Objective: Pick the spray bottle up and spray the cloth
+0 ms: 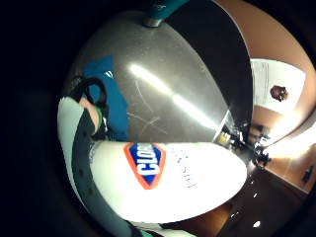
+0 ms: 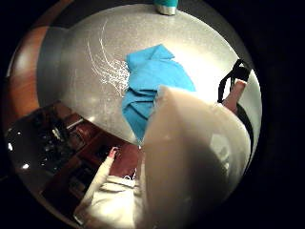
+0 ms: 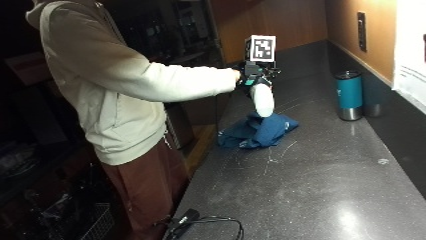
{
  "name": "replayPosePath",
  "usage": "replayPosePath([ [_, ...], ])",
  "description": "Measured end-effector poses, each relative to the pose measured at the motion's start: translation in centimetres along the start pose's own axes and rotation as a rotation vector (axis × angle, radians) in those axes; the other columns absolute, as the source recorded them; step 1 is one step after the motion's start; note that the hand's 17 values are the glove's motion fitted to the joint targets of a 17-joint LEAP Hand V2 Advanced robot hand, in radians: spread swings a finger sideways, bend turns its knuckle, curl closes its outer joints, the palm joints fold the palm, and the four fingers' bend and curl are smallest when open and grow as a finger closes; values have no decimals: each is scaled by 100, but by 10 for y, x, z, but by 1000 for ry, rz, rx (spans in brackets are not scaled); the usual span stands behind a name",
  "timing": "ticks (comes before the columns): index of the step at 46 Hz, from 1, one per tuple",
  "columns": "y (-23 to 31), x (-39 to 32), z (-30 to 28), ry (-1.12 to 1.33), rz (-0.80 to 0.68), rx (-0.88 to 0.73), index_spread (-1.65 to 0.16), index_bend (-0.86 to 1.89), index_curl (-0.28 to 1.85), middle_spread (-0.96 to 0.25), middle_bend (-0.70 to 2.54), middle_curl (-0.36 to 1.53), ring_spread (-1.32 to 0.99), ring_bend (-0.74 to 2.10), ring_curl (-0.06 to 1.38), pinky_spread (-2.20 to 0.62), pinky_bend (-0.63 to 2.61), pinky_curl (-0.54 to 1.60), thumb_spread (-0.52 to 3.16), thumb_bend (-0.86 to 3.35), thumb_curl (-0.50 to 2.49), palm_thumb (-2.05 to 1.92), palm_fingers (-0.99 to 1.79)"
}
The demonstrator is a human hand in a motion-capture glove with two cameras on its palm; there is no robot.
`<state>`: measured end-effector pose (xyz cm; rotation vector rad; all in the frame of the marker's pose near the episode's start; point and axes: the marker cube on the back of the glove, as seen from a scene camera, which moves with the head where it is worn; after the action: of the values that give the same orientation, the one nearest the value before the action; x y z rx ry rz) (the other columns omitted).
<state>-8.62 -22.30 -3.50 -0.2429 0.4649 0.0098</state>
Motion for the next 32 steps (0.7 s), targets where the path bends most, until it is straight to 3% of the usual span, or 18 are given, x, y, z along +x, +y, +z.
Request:
replayPosePath([
  [7,2,-16,-28,-125,-13,97,-19,42,54,-13,56,51,-21,53,48,-28,33,40,-2,-3,73,103,135],
  [15,5,-38,-76,-428,-85,266,-19,43,54,-13,56,51,-21,53,48,-28,33,40,-2,-3,73,103,135],
  [24,1,-74,-106,-860,-181,420,-19,43,53,-12,56,50,-21,53,48,-29,33,40,-2,-3,73,103,136],
  [32,-12,-148,-108,-1293,-294,428,-19,43,53,-12,56,50,-21,53,48,-29,33,41,-2,-3,73,103,135],
])
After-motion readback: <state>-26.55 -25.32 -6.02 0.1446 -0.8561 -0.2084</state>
